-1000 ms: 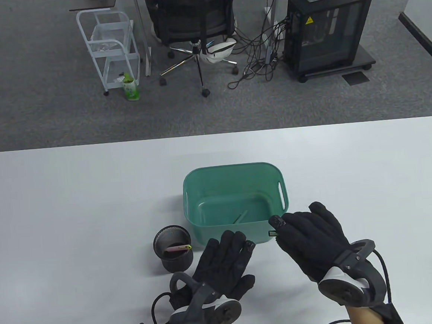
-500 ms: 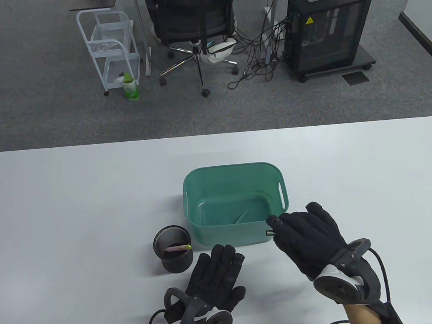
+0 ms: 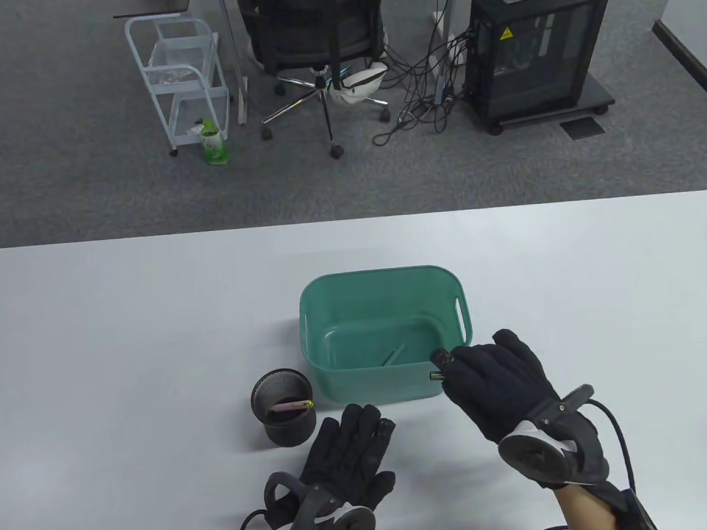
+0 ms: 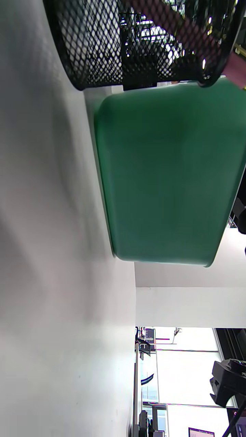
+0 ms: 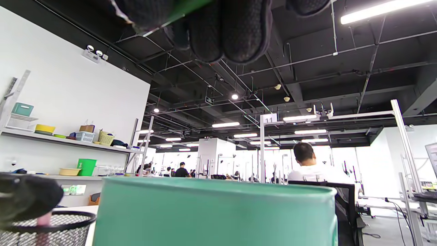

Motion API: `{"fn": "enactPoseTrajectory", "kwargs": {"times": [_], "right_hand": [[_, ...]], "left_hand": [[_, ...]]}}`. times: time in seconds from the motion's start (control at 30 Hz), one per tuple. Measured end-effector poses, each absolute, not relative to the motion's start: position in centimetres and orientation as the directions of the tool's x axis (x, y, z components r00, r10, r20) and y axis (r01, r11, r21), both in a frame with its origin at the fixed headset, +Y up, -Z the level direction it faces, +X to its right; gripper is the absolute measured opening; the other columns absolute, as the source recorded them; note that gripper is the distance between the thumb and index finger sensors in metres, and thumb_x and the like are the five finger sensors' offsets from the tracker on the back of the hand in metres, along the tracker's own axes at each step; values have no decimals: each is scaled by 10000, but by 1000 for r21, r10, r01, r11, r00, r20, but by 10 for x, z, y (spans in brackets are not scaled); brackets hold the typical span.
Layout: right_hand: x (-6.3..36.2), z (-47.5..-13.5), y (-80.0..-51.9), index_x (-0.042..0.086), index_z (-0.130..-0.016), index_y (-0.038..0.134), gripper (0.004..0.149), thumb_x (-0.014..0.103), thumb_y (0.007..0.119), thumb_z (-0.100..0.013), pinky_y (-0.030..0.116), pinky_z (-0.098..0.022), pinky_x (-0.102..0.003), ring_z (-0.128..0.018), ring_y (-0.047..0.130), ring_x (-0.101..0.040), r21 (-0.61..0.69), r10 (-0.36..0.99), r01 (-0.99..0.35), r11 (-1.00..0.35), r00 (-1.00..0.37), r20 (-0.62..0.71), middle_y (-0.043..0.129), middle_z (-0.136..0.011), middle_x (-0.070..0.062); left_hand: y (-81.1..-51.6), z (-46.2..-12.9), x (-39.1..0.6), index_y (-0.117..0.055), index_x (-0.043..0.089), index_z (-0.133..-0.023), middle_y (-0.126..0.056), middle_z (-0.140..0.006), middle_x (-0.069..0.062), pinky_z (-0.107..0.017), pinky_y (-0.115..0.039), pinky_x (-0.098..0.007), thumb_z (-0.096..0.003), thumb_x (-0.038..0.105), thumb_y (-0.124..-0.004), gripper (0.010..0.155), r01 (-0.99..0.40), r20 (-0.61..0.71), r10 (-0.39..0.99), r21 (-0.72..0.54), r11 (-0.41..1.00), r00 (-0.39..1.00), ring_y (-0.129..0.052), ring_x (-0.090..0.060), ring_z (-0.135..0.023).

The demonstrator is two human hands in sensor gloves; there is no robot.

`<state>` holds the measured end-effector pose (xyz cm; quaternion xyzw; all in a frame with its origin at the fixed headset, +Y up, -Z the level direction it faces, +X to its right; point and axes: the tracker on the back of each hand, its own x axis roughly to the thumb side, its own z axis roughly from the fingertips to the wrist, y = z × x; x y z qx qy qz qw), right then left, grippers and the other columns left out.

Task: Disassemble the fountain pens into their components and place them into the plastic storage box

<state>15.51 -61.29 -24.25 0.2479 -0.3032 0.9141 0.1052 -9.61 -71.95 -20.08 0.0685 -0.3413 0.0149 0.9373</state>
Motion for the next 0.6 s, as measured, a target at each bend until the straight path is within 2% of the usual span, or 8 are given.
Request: {"fn": "enactPoseTrajectory", "kwargs": {"times": [0.23,0.6], "right_hand": [[144,-281,-620,319,-1012,775,453,450,690,-586,537,-811,-525,-848,836,-147,-370,120,-332,-868,-862,493,816,-950,66],[115,-329,-631,323,-1008,780,451,448,696,-583,531,-814,-522,-852,831,-146,-233,155,-287,-929,-875,459,817,-950,70]], "left_hand": [[-719,-202,-98,-303,91,-1289,-328,-1350,-180,-873,-232,-564,-704,489,-381,712,-88,635,-4,112,990,772,-289,-427,-1222],[-719,-202,-100,-309,87,-1288,-330,-1350,-181,-874,-233,-564,-704,483,-382,709,-98,635,1,117,988,772,-294,-427,-1221]]}}
